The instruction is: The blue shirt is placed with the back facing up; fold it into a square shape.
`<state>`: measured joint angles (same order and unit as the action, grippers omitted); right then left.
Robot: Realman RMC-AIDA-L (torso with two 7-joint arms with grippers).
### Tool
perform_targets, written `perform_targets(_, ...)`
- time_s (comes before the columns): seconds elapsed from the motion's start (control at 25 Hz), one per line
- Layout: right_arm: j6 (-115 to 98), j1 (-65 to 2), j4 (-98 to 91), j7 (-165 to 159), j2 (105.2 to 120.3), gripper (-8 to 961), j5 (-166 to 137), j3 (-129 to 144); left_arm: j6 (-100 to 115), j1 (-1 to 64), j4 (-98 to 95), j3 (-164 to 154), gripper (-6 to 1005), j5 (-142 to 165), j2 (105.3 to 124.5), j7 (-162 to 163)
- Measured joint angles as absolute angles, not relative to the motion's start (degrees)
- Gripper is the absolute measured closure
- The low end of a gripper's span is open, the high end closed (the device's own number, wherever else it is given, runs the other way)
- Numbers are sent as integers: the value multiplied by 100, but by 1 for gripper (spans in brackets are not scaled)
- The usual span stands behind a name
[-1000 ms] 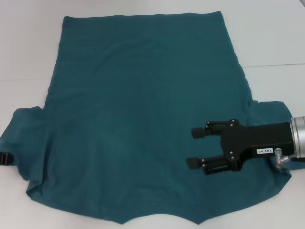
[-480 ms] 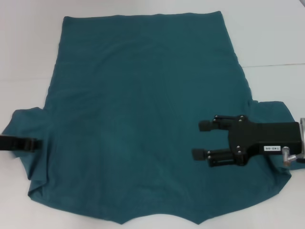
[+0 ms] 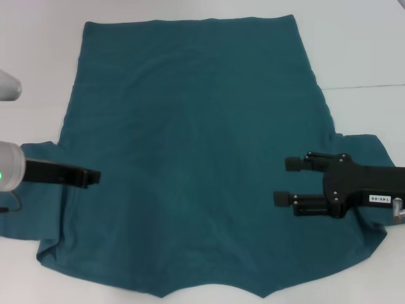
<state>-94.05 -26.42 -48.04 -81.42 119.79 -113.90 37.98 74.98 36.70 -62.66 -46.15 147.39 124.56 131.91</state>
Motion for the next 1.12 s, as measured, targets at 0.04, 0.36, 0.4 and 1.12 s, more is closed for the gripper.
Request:
perform_targets(0.04,-9380,-2637,-4771,-8126,11978,68,-11390,3795,7477,3706,-6232,-4633,941,14754,12456,13192)
perform_targets(0.36,-9345,-2707,-4675,-8010,11974,69,-11397,3853,7505,3609,-6546,-4095,938,15211,12409,13218)
perform_targets(0.4,-9353,-2736,-4676,-8008,11974,69,-11405,3891,7513,3589,-6596,-3978,937,15349,12414,13240)
perform_targets(1.12,-9357,-3099,-4749,-8294,11976,69,-11444,4565,7045,3153,-6647,-3409,464,16329,12444,13357)
